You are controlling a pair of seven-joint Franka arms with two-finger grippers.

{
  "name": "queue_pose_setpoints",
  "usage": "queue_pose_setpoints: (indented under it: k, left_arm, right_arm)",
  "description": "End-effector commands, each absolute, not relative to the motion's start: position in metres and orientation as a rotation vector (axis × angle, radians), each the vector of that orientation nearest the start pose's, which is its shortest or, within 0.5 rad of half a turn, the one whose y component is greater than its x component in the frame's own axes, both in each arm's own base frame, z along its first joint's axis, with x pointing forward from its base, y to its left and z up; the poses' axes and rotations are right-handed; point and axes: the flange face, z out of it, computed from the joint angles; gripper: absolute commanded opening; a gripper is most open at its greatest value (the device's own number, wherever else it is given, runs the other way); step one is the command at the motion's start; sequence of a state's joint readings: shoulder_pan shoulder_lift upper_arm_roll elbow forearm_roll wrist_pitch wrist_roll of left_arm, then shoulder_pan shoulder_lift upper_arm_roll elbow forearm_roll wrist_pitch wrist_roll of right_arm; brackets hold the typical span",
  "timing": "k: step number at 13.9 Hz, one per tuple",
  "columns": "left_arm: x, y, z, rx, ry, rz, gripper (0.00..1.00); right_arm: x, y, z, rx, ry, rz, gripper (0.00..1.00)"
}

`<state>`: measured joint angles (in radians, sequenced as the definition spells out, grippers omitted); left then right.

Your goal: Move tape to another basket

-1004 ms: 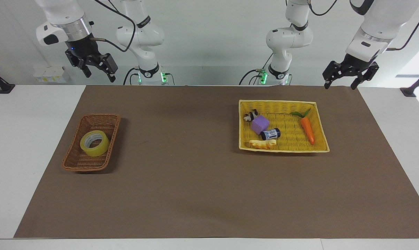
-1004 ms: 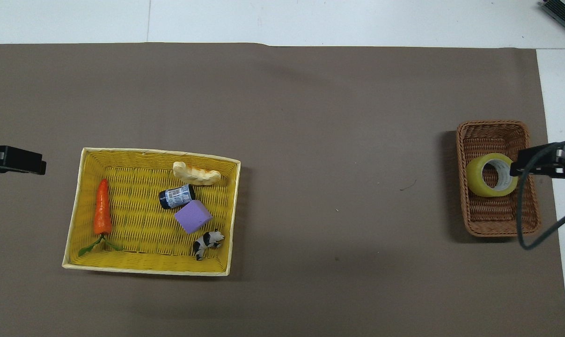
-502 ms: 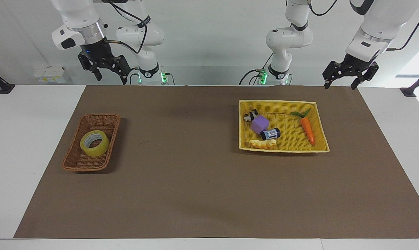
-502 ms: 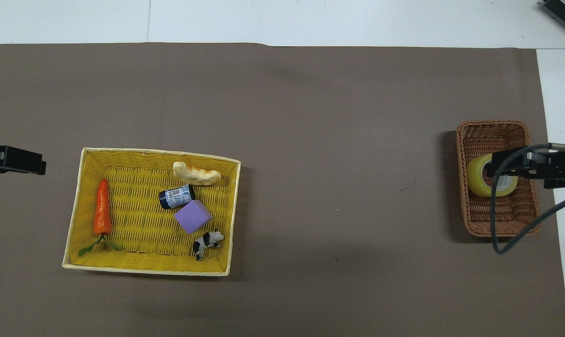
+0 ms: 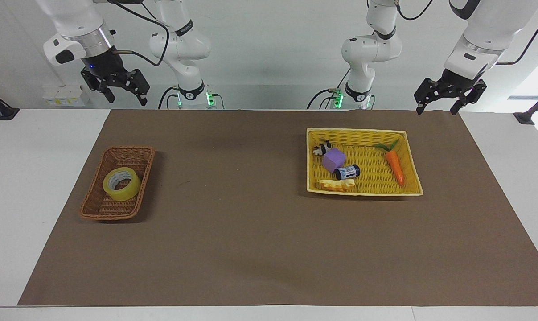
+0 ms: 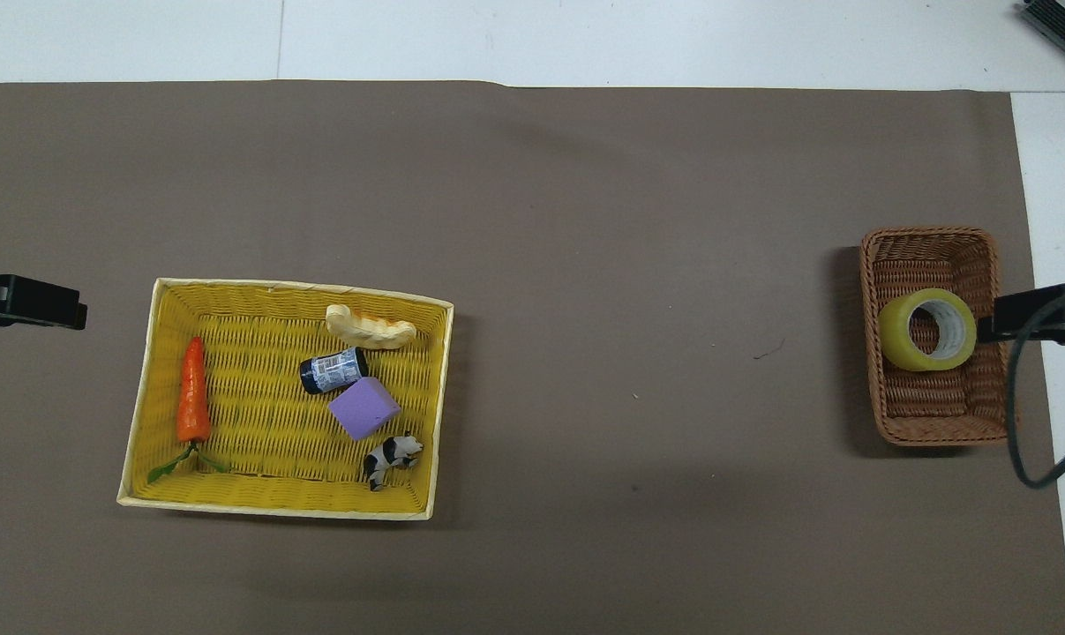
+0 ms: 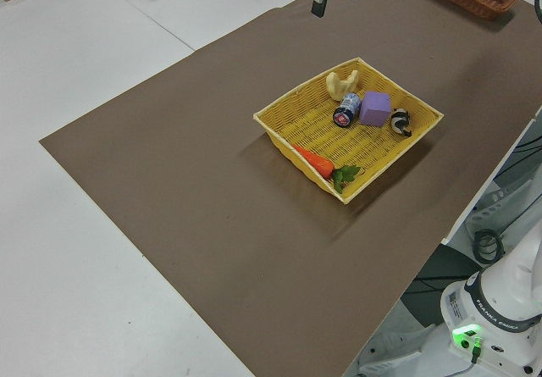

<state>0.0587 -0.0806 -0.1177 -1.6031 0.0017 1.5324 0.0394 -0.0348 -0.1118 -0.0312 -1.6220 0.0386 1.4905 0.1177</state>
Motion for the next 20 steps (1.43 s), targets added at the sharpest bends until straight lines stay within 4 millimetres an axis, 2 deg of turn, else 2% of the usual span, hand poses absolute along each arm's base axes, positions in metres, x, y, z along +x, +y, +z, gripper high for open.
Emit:
queue_pose_setpoints:
  k: [1,3,6,9,11,15,20]
  left_arm:
    - [0.524,-0.033,0.653,-3.132,0.139,0.001,1.0]
    - [0.524,-0.033,0.653,-3.132,0.137,0.001,1.0]
    - [0.524,-0.033,0.653,-3.132,0.139,0.001,1.0]
    - [0.524,-0.033,0.653,-3.132,0.139,0.001,1.0]
    - [0.524,-0.032,0.653,-3.132,0.137,0.001,1.0]
    - [0.524,-0.033,0.653,-3.132,0.139,0.001,1.0]
    - [0.524,-0.033,0.653,-3.132,0.139,0.001,1.0]
  right_arm:
    - [0.503,-0.033,0.651,-3.091,0.248,0.029,1.0]
    - [0.503,-0.028,0.648,-3.098,0.168,0.026,1.0]
    - [0.499,-0.02,0.641,-3.107,0.134,0.05,1.0]
    - [0.497,-0.012,0.642,-3.136,0.096,0.039,1.0]
    - [0.497,-0.016,0.641,-3.146,-0.052,0.042,1.0]
    - [0.509,-0.022,0.647,-3.144,0.081,-0.072,1.0]
    - [0.509,-0.021,0.645,-3.135,0.084,-0.048,1.0]
